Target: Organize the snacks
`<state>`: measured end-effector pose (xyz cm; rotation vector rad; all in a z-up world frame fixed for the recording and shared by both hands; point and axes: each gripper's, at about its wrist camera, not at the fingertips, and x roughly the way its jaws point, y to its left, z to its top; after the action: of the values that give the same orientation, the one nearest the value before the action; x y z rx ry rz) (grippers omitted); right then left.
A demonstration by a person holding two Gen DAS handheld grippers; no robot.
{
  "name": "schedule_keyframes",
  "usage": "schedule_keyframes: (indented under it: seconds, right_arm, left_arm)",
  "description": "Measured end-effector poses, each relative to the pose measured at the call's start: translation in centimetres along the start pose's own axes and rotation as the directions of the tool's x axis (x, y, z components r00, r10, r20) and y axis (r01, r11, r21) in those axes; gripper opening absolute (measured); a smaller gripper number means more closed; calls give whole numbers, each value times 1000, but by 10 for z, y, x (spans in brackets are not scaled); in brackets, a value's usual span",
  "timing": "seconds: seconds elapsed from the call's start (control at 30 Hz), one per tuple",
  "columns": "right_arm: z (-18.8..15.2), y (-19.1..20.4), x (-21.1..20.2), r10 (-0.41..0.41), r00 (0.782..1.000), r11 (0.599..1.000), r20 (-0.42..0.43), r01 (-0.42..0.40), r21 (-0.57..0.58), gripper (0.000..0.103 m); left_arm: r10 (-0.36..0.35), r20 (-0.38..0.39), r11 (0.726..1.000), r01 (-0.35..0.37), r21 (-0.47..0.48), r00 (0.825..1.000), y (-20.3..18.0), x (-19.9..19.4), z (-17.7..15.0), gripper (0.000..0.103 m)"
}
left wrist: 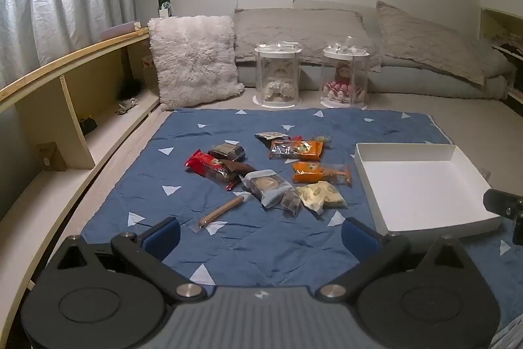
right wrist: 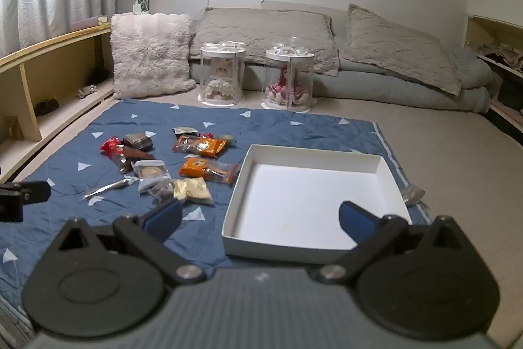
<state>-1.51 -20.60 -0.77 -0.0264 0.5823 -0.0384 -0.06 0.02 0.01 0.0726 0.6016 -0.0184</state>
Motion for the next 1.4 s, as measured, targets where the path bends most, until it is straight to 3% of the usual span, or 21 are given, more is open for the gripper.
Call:
schedule_keyframes:
  seconds: [1.4]
  right_arm:
    - [-3, 2, 3, 2, 1000, 1000, -2, -2, -10, 103]
  left_arm:
    - [0, -14, 1000, 0, 9, 1000, -1, 1, 0, 103]
